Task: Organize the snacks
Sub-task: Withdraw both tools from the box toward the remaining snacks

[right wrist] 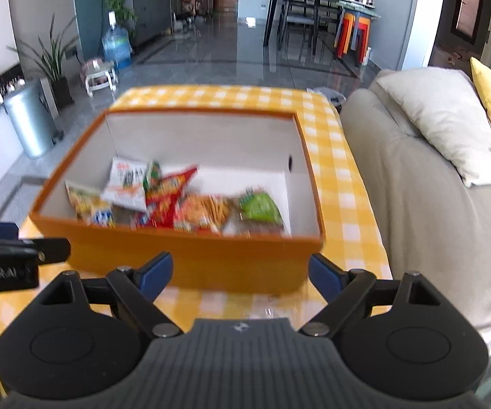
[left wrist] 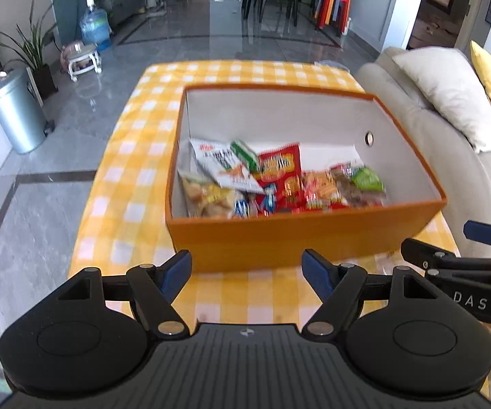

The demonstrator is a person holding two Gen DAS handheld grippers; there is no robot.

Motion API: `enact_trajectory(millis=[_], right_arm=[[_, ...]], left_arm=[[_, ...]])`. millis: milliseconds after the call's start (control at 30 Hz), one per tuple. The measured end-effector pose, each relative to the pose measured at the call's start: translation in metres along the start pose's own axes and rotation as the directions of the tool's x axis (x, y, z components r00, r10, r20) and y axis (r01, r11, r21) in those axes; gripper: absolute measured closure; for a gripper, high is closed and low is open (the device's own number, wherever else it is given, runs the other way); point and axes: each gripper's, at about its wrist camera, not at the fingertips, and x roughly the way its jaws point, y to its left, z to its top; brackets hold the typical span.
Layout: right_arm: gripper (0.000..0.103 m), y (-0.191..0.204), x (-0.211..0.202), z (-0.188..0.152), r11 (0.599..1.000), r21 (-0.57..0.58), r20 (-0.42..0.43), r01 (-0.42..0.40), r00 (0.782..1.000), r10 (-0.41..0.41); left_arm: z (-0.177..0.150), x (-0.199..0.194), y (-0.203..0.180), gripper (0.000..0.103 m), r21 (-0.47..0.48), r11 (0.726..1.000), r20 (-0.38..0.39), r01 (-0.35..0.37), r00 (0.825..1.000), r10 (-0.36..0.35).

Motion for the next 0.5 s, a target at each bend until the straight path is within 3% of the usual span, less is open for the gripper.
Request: enact_trajectory(millis=[233,500], right_arm=[[0.019,-0.012,0.023,-0.036,0.996,0.083,-0.161,-0.018,0.986,0.031],[0.019,-0.024,0.05,-0.06,0.986,0.165,-0.278,-0.004,0.959,0.05]], left_arm=[[-0.02,0.011,0.005,0.017,-0.048,0.998,-0.053,0.033,0.998,-0.036],[-0.038,0.028,0.005,0.017,-0.045,0.998,-0.137,0.033,0.99,-0.039]])
